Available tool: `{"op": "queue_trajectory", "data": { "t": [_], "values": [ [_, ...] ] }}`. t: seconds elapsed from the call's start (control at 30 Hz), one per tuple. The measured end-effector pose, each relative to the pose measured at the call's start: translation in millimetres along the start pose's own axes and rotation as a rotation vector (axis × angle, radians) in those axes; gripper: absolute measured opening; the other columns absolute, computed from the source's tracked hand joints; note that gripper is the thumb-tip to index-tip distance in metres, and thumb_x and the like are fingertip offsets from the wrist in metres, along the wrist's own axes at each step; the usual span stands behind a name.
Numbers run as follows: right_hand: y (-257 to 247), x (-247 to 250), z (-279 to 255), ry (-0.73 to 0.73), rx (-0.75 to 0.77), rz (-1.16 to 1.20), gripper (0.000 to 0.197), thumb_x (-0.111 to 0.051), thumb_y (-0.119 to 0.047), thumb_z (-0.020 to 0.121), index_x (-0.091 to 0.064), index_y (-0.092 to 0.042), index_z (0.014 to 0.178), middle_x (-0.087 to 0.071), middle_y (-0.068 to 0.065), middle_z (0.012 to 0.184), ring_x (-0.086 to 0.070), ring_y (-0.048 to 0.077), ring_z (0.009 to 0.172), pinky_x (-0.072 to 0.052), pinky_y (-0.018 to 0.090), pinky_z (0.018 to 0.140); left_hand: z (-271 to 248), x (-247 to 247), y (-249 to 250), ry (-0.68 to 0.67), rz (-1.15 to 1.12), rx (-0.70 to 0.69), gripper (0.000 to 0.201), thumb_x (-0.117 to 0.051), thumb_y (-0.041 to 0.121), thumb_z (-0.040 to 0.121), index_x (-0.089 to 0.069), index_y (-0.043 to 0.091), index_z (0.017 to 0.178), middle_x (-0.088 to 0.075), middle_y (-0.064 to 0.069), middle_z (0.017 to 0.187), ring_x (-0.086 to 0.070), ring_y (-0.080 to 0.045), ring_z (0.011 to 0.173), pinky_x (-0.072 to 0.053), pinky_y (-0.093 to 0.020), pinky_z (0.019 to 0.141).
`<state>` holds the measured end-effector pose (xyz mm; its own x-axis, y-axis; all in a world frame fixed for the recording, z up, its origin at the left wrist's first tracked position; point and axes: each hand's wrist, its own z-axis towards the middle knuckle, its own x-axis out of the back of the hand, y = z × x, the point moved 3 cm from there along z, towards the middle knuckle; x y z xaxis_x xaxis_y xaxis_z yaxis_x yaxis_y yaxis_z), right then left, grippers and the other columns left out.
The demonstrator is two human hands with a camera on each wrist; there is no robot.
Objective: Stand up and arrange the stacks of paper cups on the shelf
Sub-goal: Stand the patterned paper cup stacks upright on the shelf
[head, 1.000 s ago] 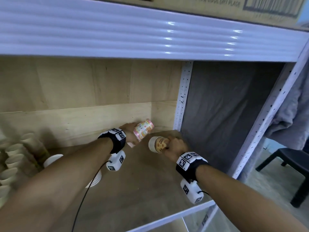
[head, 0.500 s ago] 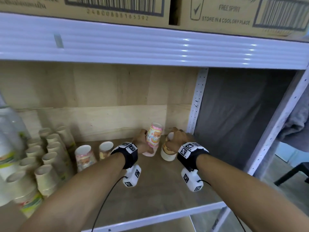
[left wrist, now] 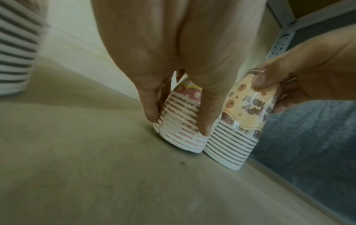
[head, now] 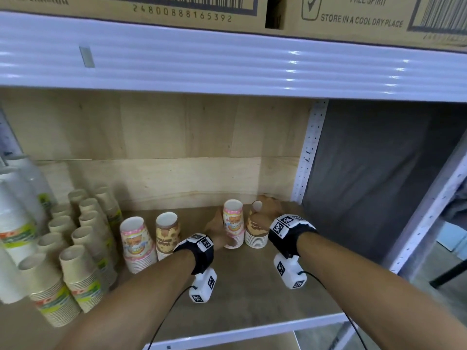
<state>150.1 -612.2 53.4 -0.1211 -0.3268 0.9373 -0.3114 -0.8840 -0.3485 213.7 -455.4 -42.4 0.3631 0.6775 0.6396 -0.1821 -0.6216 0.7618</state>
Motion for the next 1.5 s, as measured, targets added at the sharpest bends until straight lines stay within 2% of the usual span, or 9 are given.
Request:
{"op": "queue_trajectory", "data": {
  "t": [0.17, 0.23, 0.3, 0.37, 0.47, 0.67, 0.93, 1.3, 1.5],
  "values": [
    [6, -2, 6, -0.064, 0.006, 0.038, 0.016, -0.043, -0.042, 0.07, -0.039, -0.027, 0.075, -0.049, 0.004, 0.087, -0.052, 0.022, 0.082, -0.038, 0.029, 0.071, -25, 11, 24, -0.02, -0.005, -0.025, 0.098, -0.087, 0.03, 0.054, -0.039, 0.024, 0.139, -0.059, 0.004, 0.129, -0.057, -0.019, 0.121, -0.046, -0.042, 0.104],
    [6, 6, 2, -0.087, 0.014, 0.043, 0.033, -0.05, -0.046, 0.074, -0.056, -0.022, 0.096, -0.057, 0.007, 0.104, -0.058, 0.027, 0.098, -0.043, 0.032, 0.079, -27, 19, 32, -0.05, 0.027, -0.017, 0.093, -0.089, 0.024, 0.053, -0.044, 0.02, 0.135, -0.061, 0.005, 0.124, -0.059, -0.018, 0.118, -0.049, -0.04, 0.1],
    [4, 14, 0, -0.095, 0.024, 0.051, 0.061, -0.055, -0.053, 0.072, -0.056, -0.017, 0.121, -0.057, 0.005, 0.123, -0.056, 0.028, 0.113, -0.042, 0.035, 0.087, -30, 30, 48, -0.044, 0.065, -0.039, 0.085, -0.089, 0.021, 0.06, -0.044, 0.017, 0.133, -0.059, 0.004, 0.122, -0.058, -0.017, 0.115, -0.05, -0.037, 0.098],
    [2, 22, 0, -0.092, 0.014, 0.073, 0.074, -0.057, -0.057, 0.063, -0.055, -0.015, 0.125, -0.056, 0.004, 0.127, -0.055, 0.027, 0.114, -0.044, 0.034, 0.088, -32, 43, 65, -0.046, 0.06, -0.049, 0.091, -0.086, 0.02, 0.066, -0.035, 0.019, 0.141, -0.054, -0.003, 0.131, -0.055, -0.025, 0.121, -0.048, -0.042, 0.1],
    [-4, 30, 7, -0.093, -0.007, 0.055, 0.05, -0.062, -0.049, 0.063, -0.059, -0.02, 0.103, -0.061, 0.001, 0.114, -0.061, 0.023, 0.097, -0.053, 0.037, 0.085, -32, 59, 90, -0.066, 0.107, -0.075, 0.096, -0.081, 0.019, 0.075, -0.022, 0.02, 0.151, -0.045, -0.012, 0.141, -0.049, -0.031, 0.127, -0.045, -0.037, 0.101],
    [-7, 35, 14, -0.087, -0.021, 0.014, 0.031, -0.066, -0.041, 0.064, -0.055, -0.015, 0.078, -0.062, 0.0, 0.088, -0.062, 0.015, 0.074, -0.046, 0.024, 0.061, -29, 74, 127, -0.131, 0.375, -0.092, 0.07, -0.074, 0.029, 0.082, -0.041, 0.017, 0.143, -0.044, -0.007, 0.143, -0.048, -0.024, 0.127, -0.04, -0.024, 0.086],
    [-6, 31, 16, -0.066, 0.073, -0.025, 0.042, -0.071, -0.03, 0.077, -0.064, -0.009, 0.113, -0.05, 0.005, 0.093, -0.048, 0.021, 0.084, -0.044, 0.03, 0.073, -23, 68, 129, -0.153, 0.527, -0.1, 0.056, -0.07, 0.022, 0.086, -0.052, 0.01, 0.137, -0.052, -0.009, 0.136, -0.054, -0.026, 0.12, -0.043, -0.025, 0.08],
    [-10, 34, 27, -0.09, 0.076, -0.059, 0.041, -0.072, -0.028, 0.075, -0.065, -0.007, 0.108, -0.052, 0.007, 0.091, -0.05, 0.022, 0.082, -0.042, 0.029, 0.071, -16, 74, 132, -0.138, 0.545, -0.125, 0.057, -0.073, 0.025, 0.082, -0.056, 0.009, 0.134, -0.056, -0.008, 0.132, -0.058, -0.024, 0.115, -0.046, -0.025, 0.077],
    [-19, 39, 45, -0.058, 0.091, -0.067, 0.034, -0.066, -0.029, 0.08, -0.065, -0.009, 0.108, -0.065, 0.014, 0.11, -0.062, 0.033, 0.103, -0.042, 0.029, 0.073, 6, 92, 134, -0.028, 0.495, -0.119, 0.059, -0.074, 0.021, 0.08, -0.055, 0.011, 0.134, -0.053, -0.008, 0.134, -0.055, -0.026, 0.119, -0.046, -0.026, 0.081]
  ]
}}
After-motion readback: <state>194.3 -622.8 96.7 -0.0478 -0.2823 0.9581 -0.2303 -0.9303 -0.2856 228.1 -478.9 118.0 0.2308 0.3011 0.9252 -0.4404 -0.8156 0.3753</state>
